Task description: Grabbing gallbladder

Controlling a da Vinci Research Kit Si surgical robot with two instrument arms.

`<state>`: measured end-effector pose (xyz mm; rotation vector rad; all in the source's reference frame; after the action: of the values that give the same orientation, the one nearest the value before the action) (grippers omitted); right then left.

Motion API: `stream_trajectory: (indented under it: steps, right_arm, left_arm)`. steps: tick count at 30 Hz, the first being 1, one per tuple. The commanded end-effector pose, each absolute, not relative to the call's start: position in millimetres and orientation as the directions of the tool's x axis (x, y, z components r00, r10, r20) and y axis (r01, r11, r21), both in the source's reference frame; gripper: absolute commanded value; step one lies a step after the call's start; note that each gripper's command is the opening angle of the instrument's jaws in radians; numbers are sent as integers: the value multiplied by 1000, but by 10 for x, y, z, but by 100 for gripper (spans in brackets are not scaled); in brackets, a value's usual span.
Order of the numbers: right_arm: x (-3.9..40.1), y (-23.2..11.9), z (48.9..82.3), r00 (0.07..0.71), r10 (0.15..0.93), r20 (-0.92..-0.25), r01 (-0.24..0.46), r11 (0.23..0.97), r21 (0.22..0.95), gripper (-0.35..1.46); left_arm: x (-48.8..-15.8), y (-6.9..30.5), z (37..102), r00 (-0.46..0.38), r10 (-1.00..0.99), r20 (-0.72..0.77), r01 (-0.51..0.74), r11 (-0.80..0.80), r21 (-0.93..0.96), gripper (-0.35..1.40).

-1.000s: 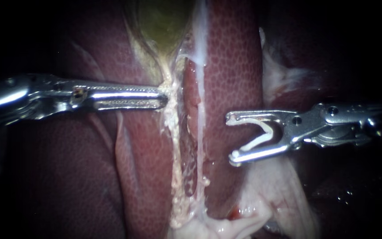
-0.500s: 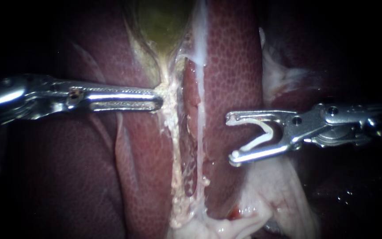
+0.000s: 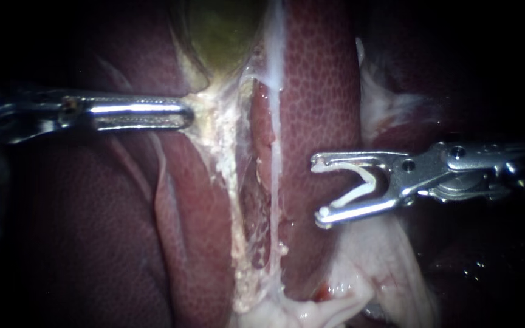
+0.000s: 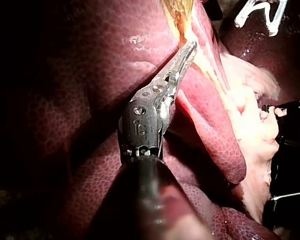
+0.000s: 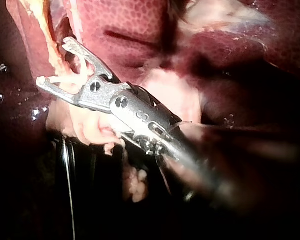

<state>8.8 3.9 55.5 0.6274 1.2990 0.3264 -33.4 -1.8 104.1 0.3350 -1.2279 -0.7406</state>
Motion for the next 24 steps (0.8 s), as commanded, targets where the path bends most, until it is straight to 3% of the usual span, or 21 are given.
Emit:
stream_trajectory:
  steps: [1, 24]
  right_arm:
    - [88, 40, 555, 255, 558, -789, 118, 792, 599, 60]
    - [88, 40, 555, 255, 558, -789, 118, 792, 599, 60]
  left_arm:
    - [-331, -16, 1038, 137, -674, 726, 330, 722, 608, -35]
    - [-310, -10, 1028, 129, -669, 732, 342, 723, 600, -35]
